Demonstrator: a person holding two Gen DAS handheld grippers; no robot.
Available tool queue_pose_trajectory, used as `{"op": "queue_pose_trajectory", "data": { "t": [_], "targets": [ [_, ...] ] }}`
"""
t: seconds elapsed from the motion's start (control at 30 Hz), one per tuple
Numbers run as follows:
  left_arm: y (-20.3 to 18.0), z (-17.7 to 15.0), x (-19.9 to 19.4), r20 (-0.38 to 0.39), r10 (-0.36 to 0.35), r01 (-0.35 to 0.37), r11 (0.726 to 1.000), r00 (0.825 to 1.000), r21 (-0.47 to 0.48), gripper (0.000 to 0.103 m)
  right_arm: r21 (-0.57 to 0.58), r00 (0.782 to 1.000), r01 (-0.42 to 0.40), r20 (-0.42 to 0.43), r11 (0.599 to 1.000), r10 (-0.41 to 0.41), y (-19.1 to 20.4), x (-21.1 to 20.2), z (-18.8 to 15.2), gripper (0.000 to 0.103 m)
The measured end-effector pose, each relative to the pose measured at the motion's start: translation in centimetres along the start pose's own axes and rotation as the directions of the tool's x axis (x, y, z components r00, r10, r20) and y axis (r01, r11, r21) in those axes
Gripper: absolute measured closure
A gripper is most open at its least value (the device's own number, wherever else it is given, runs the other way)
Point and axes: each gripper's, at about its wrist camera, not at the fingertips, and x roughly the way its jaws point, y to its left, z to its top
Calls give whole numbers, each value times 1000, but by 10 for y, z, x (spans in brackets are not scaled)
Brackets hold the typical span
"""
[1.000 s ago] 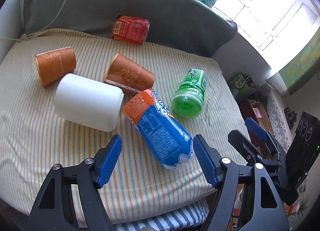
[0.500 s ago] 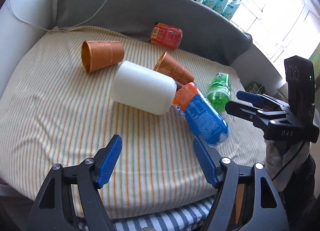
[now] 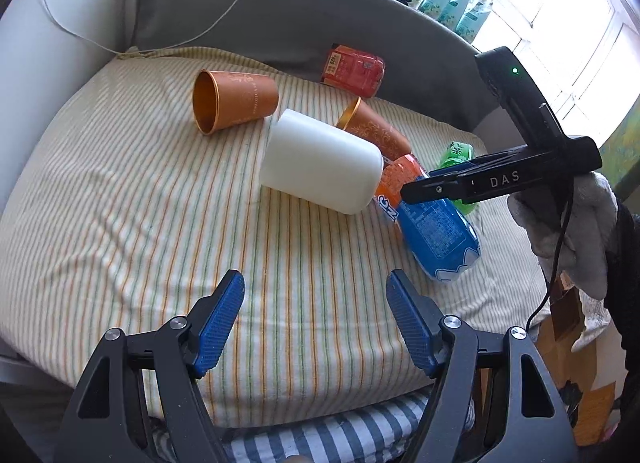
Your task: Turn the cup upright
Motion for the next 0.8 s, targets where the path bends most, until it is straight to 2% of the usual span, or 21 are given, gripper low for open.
{"op": "queue_pose_trajectory", "data": {
  "t": [0.2, 0.3, 0.43, 0.53, 0.63, 0.8],
  "targets": [
    [7, 3, -1, 8, -4, 5, 1000, 1000, -21, 29, 8, 997, -6, -71, 1000, 6, -2, 17, 13, 29],
    [9, 3, -1, 8, 0, 1, 1000, 1000, -21, 29, 20, 996, -3, -91, 1000, 5, -3, 23, 15, 37],
    [12, 4, 0, 7, 3, -3, 1000, 1000, -26, 30, 23, 997, 5, -75, 1000, -3, -2, 22, 15, 39],
    [12, 5, 1, 9, 2, -1, 1000, 1000, -27, 29, 17, 999, 20, -37, 1000, -19, 1, 13, 10, 40],
    [11, 6, 1, 13, -8, 8, 1000, 1000, -28, 29, 26, 999, 19, 42, 999, -20, 4, -2, 0, 40],
    [5, 9, 0, 23, -13, 13, 1000, 1000, -20, 29, 48, 976, 65, 204, 997, -73, 3, -26, -21, 41]
  ]
}}
